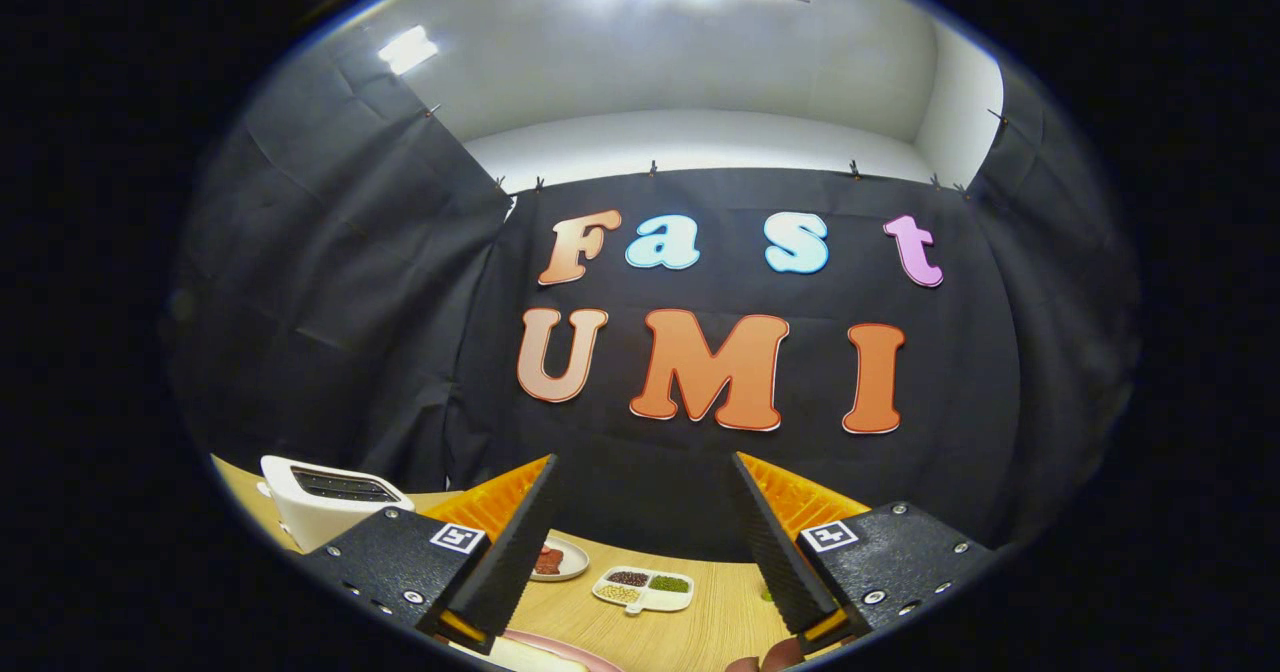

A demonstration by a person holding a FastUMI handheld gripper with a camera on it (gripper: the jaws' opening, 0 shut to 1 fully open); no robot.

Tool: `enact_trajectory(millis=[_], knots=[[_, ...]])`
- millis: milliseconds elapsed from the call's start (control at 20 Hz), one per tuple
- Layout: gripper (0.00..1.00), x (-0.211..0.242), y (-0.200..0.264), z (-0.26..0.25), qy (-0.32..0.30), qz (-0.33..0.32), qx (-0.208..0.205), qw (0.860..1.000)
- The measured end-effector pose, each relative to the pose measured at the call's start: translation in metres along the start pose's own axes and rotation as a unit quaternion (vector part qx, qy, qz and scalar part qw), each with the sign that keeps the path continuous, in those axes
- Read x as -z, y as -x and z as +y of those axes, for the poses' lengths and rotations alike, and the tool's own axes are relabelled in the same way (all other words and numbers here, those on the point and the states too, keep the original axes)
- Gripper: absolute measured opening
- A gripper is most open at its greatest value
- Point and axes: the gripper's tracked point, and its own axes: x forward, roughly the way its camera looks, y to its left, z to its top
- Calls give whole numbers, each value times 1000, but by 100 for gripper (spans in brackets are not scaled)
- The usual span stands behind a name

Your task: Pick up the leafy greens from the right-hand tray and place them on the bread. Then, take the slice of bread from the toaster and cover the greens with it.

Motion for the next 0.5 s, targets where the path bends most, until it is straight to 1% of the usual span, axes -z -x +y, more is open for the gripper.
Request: enact_trajectory(millis=[200,500], knots=[[99,7,3,-4,-16,5,8,1000],[99,19,2,-12,-24,22,20,999]])
